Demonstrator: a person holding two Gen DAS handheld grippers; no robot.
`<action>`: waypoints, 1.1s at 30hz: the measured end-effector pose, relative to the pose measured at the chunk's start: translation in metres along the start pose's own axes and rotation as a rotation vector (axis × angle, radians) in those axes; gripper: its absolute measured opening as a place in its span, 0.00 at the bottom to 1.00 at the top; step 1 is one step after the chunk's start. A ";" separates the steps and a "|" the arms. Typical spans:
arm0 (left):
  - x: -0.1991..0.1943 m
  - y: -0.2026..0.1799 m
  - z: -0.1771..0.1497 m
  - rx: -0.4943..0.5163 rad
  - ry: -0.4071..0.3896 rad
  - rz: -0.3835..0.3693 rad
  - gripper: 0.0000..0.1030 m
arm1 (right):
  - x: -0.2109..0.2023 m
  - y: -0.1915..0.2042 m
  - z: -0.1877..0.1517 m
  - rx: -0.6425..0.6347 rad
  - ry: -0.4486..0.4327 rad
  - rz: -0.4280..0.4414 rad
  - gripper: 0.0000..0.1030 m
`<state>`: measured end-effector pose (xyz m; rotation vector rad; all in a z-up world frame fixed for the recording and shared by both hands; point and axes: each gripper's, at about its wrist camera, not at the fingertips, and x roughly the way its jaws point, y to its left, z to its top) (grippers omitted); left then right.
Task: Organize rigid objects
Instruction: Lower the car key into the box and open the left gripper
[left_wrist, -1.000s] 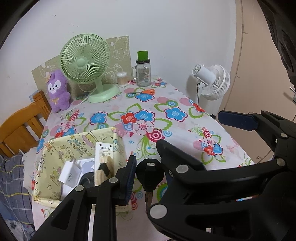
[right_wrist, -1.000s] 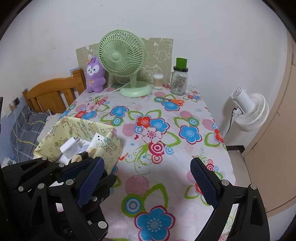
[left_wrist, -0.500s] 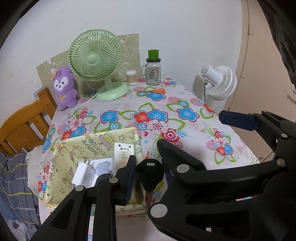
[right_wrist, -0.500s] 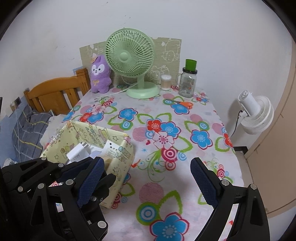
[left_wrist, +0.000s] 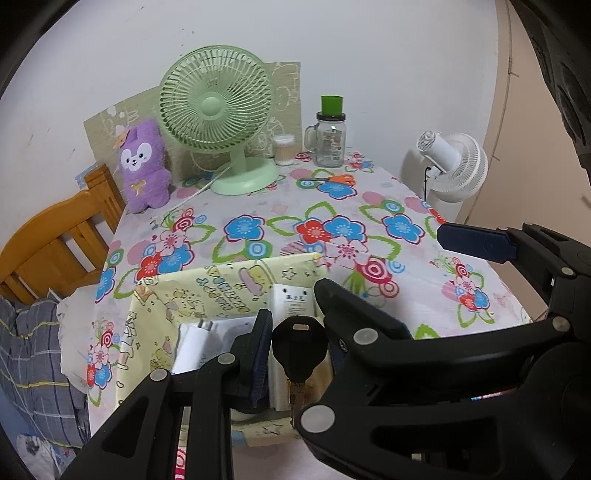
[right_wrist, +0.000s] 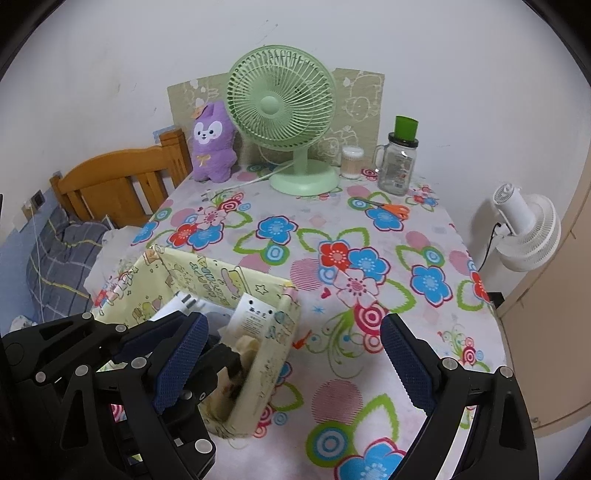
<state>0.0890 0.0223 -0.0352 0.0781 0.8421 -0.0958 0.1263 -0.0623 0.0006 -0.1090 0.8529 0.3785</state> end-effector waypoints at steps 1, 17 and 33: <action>0.001 0.003 0.000 -0.002 0.001 0.001 0.30 | 0.003 0.003 0.001 -0.003 0.003 0.000 0.93; 0.019 0.039 0.001 0.005 0.019 0.029 0.30 | 0.040 0.030 0.015 0.016 0.052 0.013 0.93; 0.057 0.057 -0.006 -0.018 0.082 -0.006 0.31 | 0.083 0.037 0.010 0.037 0.127 -0.014 0.93</action>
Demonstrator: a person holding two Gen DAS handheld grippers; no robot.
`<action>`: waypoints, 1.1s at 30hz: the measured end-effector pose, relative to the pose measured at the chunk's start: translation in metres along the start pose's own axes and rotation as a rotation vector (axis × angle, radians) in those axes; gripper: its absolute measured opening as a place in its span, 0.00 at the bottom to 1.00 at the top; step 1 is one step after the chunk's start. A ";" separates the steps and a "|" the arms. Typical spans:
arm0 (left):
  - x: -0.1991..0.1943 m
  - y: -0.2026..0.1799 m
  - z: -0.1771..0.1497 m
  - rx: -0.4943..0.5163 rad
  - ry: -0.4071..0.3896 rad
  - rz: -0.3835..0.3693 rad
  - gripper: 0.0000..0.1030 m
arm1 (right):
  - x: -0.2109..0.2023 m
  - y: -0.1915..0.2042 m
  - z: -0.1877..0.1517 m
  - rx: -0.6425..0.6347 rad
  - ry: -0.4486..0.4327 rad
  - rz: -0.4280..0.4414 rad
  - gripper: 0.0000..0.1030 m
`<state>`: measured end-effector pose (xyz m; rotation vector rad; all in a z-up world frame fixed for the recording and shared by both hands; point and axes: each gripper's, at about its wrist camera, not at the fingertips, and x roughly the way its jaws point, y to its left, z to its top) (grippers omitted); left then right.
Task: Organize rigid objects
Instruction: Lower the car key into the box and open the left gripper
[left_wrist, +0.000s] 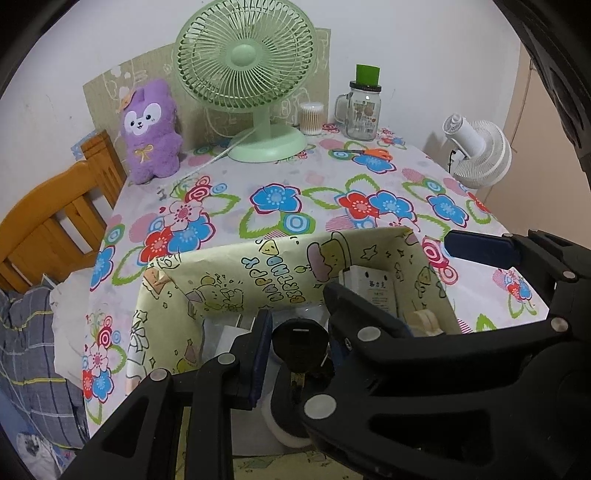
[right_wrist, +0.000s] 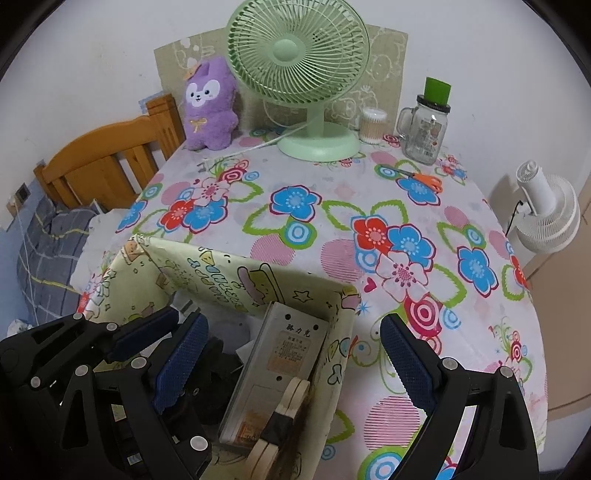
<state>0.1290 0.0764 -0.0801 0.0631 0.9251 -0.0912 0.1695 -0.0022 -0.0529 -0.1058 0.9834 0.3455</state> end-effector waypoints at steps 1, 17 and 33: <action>0.002 0.001 0.000 0.000 0.001 -0.001 0.31 | 0.003 0.000 0.000 0.006 0.005 -0.001 0.93; 0.010 0.011 -0.006 0.007 -0.008 0.066 0.66 | 0.017 0.008 -0.003 0.007 0.021 -0.013 0.93; -0.006 -0.004 -0.014 0.039 -0.022 0.096 0.86 | -0.002 0.001 -0.015 0.000 0.000 -0.006 0.93</action>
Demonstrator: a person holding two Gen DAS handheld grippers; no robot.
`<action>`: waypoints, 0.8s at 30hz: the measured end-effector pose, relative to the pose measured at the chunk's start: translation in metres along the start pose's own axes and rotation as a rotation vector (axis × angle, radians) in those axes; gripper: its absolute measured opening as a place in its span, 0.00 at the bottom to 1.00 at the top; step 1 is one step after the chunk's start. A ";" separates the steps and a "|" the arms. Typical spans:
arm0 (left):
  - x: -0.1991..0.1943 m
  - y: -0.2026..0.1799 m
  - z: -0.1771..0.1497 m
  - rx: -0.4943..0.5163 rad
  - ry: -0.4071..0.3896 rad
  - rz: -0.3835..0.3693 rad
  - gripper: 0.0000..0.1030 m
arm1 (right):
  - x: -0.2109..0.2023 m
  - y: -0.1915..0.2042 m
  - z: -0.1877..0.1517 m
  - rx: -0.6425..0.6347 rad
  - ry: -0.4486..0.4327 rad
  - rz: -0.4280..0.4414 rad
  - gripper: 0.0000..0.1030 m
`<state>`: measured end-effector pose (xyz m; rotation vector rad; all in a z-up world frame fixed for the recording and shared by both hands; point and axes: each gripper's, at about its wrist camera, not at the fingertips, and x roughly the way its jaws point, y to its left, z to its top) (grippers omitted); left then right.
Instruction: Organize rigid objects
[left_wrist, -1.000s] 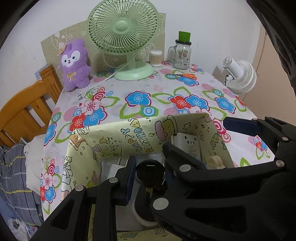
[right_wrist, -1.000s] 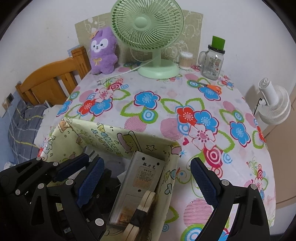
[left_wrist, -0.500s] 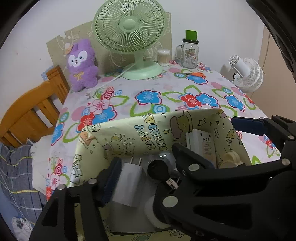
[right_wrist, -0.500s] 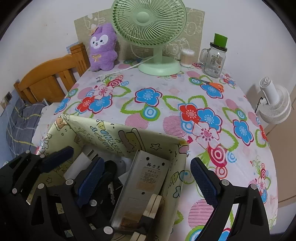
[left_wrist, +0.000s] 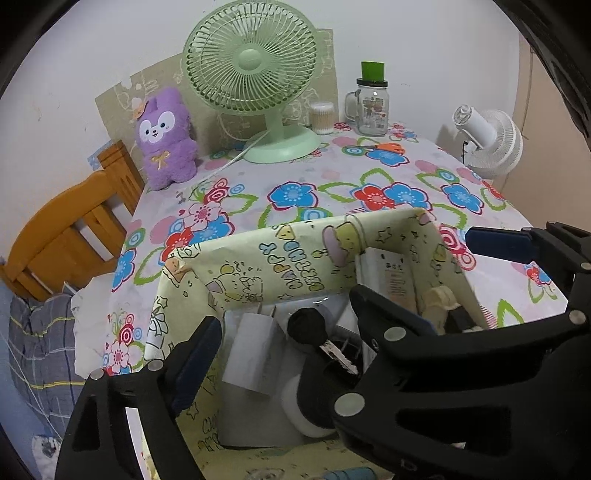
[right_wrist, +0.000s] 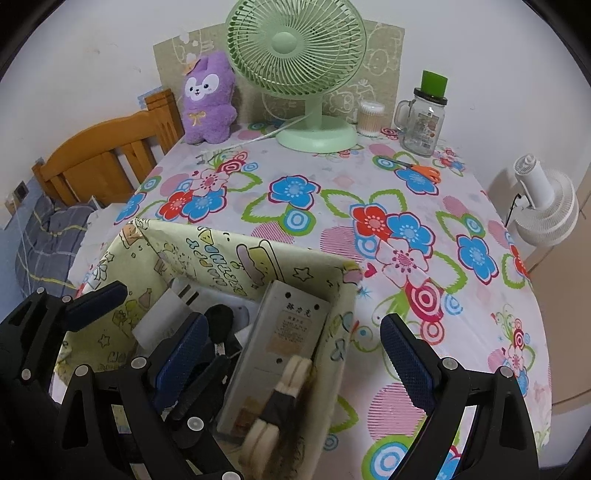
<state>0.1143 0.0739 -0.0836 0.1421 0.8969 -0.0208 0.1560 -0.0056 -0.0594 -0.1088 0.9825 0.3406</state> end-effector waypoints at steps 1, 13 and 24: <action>-0.002 -0.002 0.000 -0.001 -0.003 0.001 0.86 | -0.003 -0.001 -0.001 -0.004 -0.006 -0.001 0.93; -0.024 -0.021 -0.001 -0.018 -0.036 -0.008 0.87 | -0.033 -0.016 -0.012 -0.001 -0.051 -0.003 0.93; -0.048 -0.039 -0.004 -0.015 -0.093 0.039 0.94 | -0.059 -0.038 -0.023 0.025 -0.087 -0.015 0.94</action>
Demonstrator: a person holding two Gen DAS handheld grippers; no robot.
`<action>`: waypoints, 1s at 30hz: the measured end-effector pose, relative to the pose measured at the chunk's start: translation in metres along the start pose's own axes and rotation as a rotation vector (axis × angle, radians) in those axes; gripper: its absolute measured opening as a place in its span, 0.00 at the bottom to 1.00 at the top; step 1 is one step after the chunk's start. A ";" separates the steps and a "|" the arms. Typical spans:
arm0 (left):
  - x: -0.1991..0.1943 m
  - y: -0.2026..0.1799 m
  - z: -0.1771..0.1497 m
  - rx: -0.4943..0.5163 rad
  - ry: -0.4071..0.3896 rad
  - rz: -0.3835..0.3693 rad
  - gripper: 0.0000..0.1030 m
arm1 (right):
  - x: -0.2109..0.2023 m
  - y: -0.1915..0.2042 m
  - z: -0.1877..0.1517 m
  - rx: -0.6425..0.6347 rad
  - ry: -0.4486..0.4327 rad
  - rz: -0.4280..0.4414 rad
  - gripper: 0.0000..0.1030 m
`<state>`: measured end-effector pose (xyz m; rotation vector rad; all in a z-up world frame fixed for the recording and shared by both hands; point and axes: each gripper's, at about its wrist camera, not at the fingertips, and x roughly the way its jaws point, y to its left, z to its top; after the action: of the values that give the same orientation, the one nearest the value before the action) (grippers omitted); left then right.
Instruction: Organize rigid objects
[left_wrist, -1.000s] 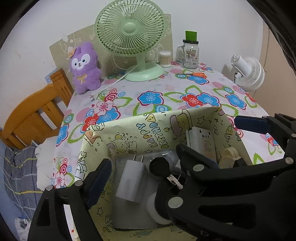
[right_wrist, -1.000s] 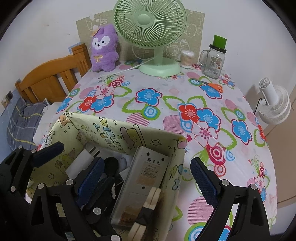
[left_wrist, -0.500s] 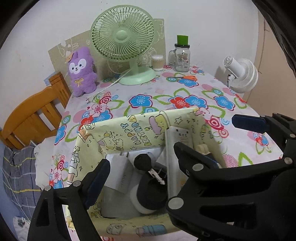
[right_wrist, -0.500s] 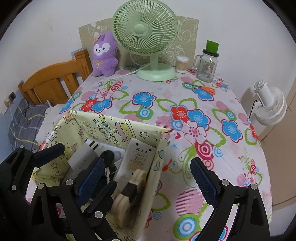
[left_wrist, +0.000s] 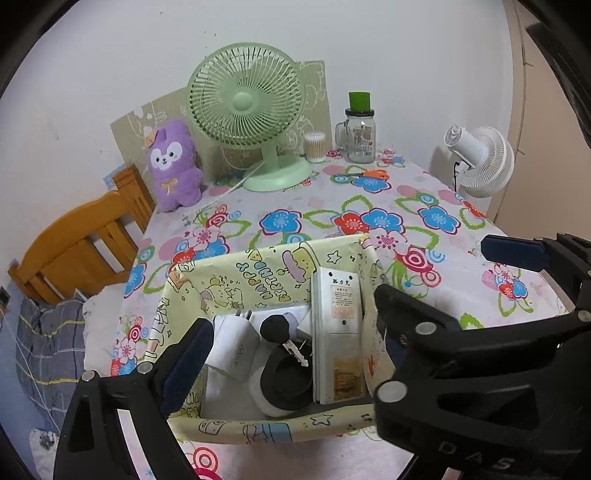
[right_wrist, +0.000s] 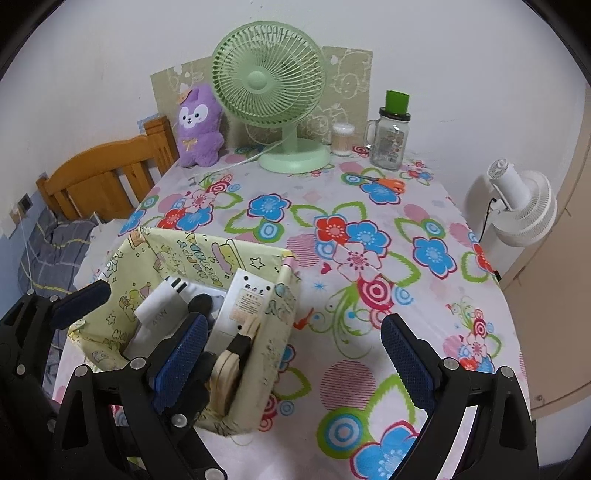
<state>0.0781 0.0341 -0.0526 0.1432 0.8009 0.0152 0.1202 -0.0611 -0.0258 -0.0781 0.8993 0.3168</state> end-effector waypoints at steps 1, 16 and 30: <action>-0.002 -0.001 0.001 -0.003 -0.002 -0.003 0.95 | -0.003 -0.003 -0.001 0.003 -0.006 0.000 0.94; -0.041 -0.021 0.004 -0.022 -0.071 -0.049 1.00 | -0.053 -0.031 -0.012 0.037 -0.088 -0.024 0.98; -0.070 -0.030 -0.001 -0.051 -0.148 -0.046 1.00 | -0.095 -0.058 -0.029 0.048 -0.181 -0.085 1.00</action>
<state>0.0277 -0.0006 -0.0074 0.0764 0.6554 -0.0181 0.0607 -0.1452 0.0267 -0.0422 0.7212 0.2188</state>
